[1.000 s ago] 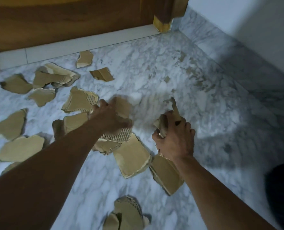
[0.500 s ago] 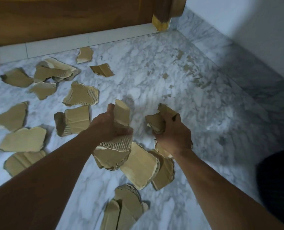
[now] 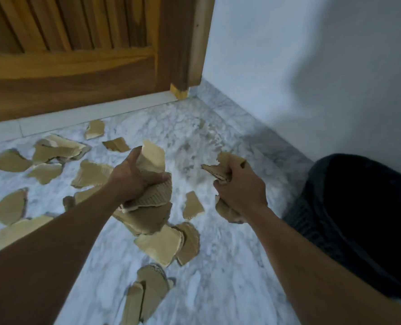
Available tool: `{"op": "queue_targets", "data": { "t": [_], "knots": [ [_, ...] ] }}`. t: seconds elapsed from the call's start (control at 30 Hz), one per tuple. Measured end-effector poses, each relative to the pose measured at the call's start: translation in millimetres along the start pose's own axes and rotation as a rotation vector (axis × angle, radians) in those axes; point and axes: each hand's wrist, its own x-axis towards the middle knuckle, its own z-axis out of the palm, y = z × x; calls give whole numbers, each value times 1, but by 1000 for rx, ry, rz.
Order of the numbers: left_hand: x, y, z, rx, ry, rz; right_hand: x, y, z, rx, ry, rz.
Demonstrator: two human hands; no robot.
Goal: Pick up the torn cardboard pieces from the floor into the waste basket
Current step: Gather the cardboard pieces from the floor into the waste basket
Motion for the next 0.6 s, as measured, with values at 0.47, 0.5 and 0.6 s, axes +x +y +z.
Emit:
{"op": "queue_targets", "data": {
  "t": [0.47,0.5,0.6],
  "knots": [
    [-68,273,162,-339,-200,388,-61,150,-248,-62,290,301],
    [-76,283,181,-319,-214,377,-66,161,-250,-56,270,324],
    [-93,300,228,-215,-253,348,-82,190,-248,6,195,367]
  ]
}}
